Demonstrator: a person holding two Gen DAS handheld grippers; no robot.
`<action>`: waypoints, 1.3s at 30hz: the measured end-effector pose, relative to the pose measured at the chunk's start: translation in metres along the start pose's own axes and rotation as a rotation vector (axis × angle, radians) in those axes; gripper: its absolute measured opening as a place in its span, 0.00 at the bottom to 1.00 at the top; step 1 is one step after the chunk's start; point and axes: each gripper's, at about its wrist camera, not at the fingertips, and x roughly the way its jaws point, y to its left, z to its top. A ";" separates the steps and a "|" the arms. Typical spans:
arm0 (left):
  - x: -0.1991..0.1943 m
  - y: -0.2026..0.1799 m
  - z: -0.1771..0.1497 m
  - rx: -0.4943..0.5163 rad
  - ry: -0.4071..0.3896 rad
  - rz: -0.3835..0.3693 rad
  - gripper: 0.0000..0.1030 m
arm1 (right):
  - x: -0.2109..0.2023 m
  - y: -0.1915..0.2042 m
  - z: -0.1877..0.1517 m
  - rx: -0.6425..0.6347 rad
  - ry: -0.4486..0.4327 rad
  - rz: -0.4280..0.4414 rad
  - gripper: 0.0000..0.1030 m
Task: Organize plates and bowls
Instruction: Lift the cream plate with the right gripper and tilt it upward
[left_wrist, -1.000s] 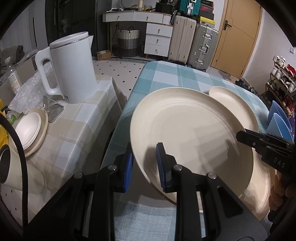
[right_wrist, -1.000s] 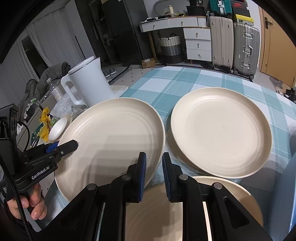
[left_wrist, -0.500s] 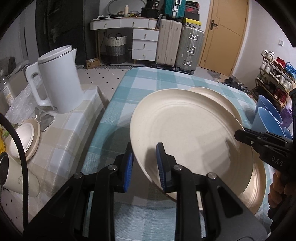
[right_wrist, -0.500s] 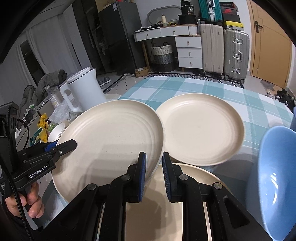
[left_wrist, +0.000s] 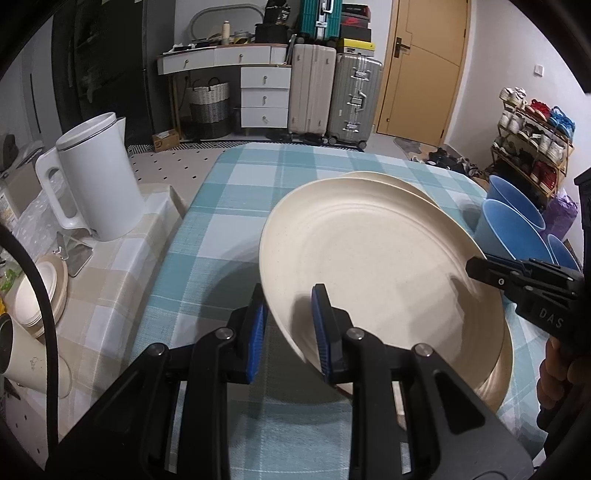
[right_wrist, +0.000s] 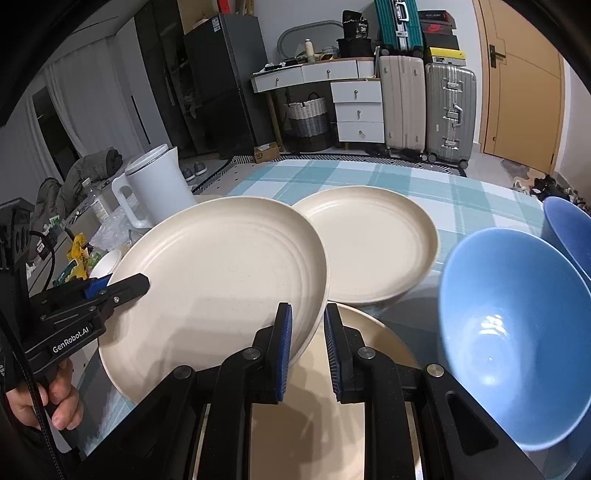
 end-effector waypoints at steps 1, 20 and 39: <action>-0.001 -0.004 -0.002 0.004 0.001 -0.004 0.21 | -0.003 -0.002 -0.002 0.004 0.000 -0.003 0.18; -0.009 -0.037 -0.025 0.095 0.010 -0.050 0.21 | -0.039 -0.022 -0.038 0.042 0.003 -0.057 0.18; 0.001 -0.063 -0.048 0.175 0.049 -0.065 0.21 | -0.052 -0.036 -0.066 0.066 0.023 -0.109 0.18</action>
